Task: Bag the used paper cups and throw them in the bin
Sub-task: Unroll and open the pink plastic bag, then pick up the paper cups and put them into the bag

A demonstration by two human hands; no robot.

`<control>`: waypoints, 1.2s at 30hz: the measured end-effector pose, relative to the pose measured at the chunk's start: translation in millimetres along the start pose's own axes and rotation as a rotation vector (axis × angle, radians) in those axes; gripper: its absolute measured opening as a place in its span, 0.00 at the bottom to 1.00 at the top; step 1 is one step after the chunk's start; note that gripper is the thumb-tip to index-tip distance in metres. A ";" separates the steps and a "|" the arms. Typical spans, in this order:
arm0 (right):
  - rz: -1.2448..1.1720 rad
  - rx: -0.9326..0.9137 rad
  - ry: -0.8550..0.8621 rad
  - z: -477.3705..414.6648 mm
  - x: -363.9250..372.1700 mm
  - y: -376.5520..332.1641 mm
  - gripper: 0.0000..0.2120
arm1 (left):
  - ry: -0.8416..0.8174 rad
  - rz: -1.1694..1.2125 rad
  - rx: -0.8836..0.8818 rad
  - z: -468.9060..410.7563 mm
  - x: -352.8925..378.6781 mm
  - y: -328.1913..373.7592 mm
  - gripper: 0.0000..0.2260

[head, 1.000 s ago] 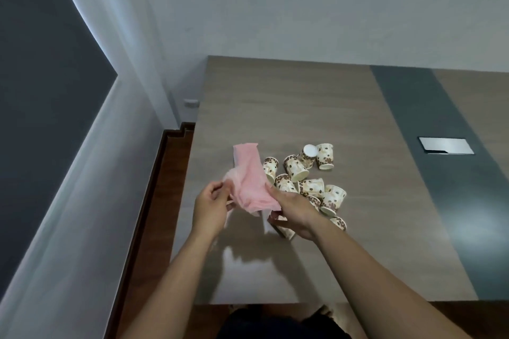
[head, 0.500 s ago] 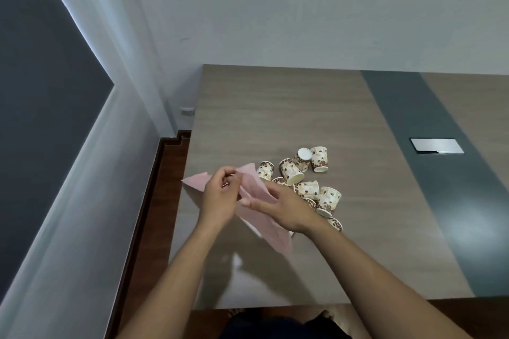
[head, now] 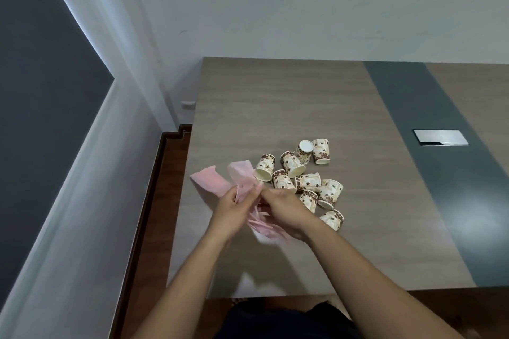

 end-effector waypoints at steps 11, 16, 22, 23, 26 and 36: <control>0.174 0.064 0.495 -0.9 -125.3 29.4 0.17 | 0.183 0.096 -0.117 -17.0 -56.4 -12.2 0.08; 0.374 0.031 0.486 -10.4 -144.6 22.4 0.22 | 0.376 -0.391 0.002 -15.1 -76.9 24.4 0.18; -0.090 0.310 0.402 -29.9 -166.2 93.3 0.27 | 0.694 -0.463 0.145 12.7 -107.6 49.6 0.23; -0.111 0.435 0.366 -33.1 -163.9 114.9 0.26 | 0.703 -0.462 0.153 14.5 -107.6 50.7 0.23; -0.047 0.649 0.211 -33.6 -146.0 166.5 0.13 | 0.686 -0.448 0.162 20.6 -101.1 45.4 0.25; 0.045 0.525 0.239 -48.5 -137.1 164.7 0.15 | 0.697 -0.484 0.109 23.1 -99.8 14.7 0.21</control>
Point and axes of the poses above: each hand's wrist, its own z-axis away from the middle knuckle, its own x-axis out of the palm, y = z × x, the point moved 10 cm from there along -z, towards the middle knuckle, and after that the axes turned 6 degrees about -y, right-handed, at the moved point
